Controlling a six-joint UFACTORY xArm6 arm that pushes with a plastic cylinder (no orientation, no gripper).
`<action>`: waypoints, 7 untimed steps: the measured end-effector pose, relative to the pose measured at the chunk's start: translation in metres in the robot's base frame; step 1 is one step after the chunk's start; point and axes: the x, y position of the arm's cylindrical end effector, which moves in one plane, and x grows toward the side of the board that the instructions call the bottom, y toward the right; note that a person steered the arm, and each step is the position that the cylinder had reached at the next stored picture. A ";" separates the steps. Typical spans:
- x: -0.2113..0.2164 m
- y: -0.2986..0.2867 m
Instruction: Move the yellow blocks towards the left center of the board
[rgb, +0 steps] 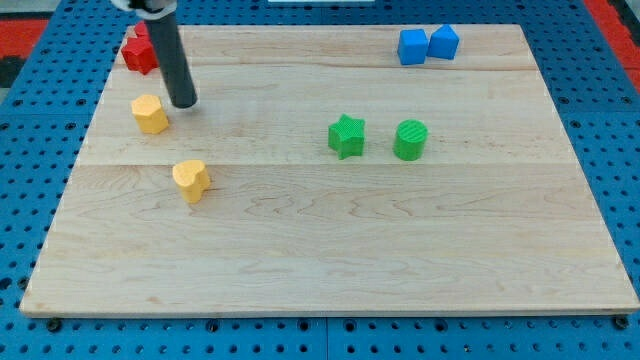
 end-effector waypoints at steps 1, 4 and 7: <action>0.030 -0.011; 0.077 0.143; 0.101 -0.036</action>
